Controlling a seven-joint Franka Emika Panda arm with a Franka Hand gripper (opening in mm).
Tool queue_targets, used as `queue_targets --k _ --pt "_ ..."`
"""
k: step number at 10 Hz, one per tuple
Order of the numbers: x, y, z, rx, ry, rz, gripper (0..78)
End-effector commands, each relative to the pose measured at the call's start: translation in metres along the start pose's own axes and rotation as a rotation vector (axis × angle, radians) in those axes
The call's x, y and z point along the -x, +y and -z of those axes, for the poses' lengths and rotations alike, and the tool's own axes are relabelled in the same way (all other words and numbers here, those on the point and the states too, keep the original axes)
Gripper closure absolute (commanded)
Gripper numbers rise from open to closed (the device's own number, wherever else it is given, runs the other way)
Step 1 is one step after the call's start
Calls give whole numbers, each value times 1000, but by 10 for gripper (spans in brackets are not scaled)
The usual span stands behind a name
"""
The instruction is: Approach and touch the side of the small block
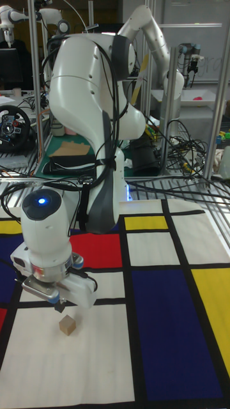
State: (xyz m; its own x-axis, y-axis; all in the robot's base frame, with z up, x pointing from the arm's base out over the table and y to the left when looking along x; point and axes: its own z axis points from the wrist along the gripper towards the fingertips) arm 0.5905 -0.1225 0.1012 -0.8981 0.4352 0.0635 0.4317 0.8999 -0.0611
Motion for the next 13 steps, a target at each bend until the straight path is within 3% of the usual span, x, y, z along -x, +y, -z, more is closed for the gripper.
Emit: queue_targets --k 1,8,13 --pt "-1 -1 1 -4 9 -4 776" --pt "-11 -4 -8 -9 15 -13 776" --pt "-10 -10 -19 -2 -11 -62 776"
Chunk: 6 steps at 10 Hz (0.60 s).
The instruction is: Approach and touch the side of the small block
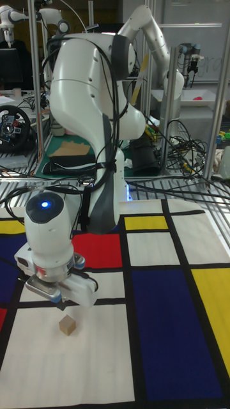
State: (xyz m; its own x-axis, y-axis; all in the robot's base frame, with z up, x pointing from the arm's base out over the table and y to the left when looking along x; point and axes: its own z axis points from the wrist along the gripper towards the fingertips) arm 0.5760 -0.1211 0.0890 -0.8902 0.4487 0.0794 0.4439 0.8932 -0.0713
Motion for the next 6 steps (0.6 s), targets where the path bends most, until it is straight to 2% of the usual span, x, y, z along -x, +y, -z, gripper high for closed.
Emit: queue_targets --k 1,6 --pt "4 -8 -7 10 -29 -42 776" --pt "11 -6 -7 21 -28 -36 776"
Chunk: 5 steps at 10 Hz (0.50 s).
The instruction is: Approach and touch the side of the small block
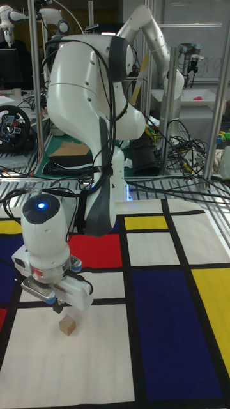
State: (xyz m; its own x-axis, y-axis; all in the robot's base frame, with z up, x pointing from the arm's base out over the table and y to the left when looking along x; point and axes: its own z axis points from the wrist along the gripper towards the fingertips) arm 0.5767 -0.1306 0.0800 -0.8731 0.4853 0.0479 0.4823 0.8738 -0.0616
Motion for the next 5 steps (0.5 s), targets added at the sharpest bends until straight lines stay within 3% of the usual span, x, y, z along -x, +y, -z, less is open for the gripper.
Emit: queue_targets --k 1,5 --pt "6 2 1 9 1 6 776" --pt "9 6 3 11 -4 5 776"
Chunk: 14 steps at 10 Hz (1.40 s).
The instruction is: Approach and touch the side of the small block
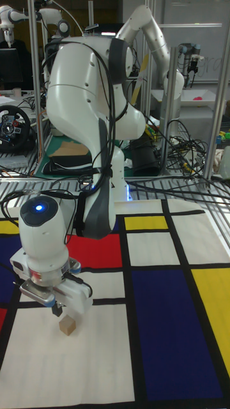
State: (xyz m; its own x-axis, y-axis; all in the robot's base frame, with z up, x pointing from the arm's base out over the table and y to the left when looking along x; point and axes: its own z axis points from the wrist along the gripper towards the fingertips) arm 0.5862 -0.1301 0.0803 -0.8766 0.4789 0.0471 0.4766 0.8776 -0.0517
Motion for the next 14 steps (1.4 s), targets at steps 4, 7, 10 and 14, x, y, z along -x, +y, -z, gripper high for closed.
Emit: queue_targets --k 4,7,10,14 --pt "1 2 -4 2 -7 -12 776" --pt "4 1 -7 4 -10 -3 776" --pt "10 4 -7 8 -7 5 776" --pt "9 7 -13 11 -9 1 776"
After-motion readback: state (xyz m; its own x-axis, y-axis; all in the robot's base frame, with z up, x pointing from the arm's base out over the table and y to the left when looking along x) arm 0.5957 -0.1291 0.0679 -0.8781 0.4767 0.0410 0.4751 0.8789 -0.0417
